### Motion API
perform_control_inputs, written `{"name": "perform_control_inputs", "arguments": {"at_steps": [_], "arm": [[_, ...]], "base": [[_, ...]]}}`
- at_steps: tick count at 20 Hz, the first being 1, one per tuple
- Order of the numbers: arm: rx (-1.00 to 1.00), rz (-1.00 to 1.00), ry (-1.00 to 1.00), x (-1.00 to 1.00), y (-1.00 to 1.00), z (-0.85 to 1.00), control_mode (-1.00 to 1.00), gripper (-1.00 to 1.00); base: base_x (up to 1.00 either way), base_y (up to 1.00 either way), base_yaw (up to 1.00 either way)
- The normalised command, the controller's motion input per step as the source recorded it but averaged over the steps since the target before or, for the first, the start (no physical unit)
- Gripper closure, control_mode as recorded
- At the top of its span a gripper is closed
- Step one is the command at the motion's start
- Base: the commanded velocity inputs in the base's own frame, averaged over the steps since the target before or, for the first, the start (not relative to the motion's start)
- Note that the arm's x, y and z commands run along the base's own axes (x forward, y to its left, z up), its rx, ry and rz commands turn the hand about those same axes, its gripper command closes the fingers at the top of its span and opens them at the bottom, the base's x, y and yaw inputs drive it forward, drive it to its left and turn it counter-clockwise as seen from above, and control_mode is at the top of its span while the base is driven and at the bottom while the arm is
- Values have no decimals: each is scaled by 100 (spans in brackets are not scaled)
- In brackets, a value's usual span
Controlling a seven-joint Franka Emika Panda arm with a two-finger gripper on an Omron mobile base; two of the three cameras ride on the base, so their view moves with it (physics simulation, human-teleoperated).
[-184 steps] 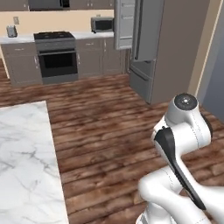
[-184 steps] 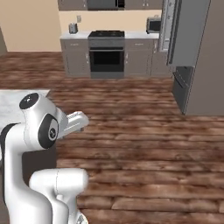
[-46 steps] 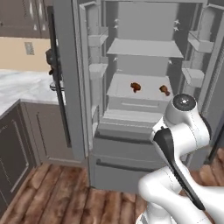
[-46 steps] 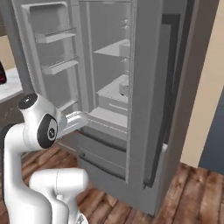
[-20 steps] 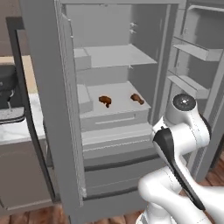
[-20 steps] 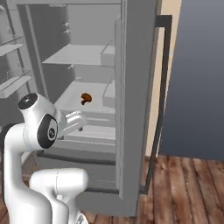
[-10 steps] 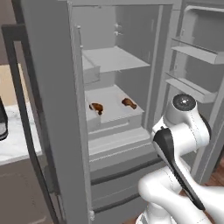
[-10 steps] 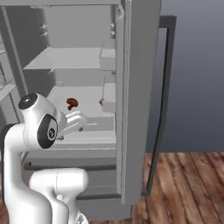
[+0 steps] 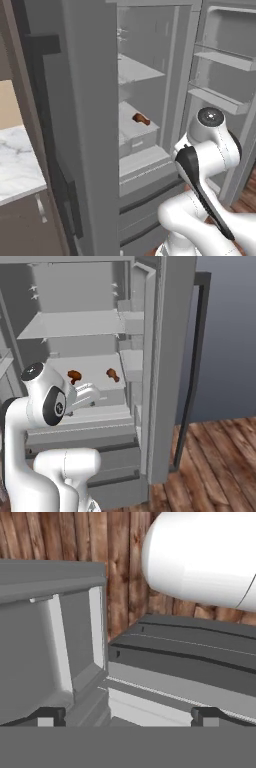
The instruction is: Gather the carrot and cucumber from the fridge and place them on a tray on the dining counter. Then gather the chicken drumsticks from the fridge and place them on the other tray.
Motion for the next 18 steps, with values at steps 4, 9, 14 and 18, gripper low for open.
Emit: {"name": "perform_control_inputs", "arguments": {"at_steps": [4, 9, 14, 18], "arm": [[0, 0, 0, 0, 0, 0, 100, -100], [0, 0, 0, 0, 0, 0, 100, -100], [0, 0, 0, 0, 0, 0, 100, -100], [1, 0, -3, 0, 26, 3, -100, -100]], "base": [[1, 38, -18], [9, 25, -8], [3, 20, -3], [0, 0, 0]]}}
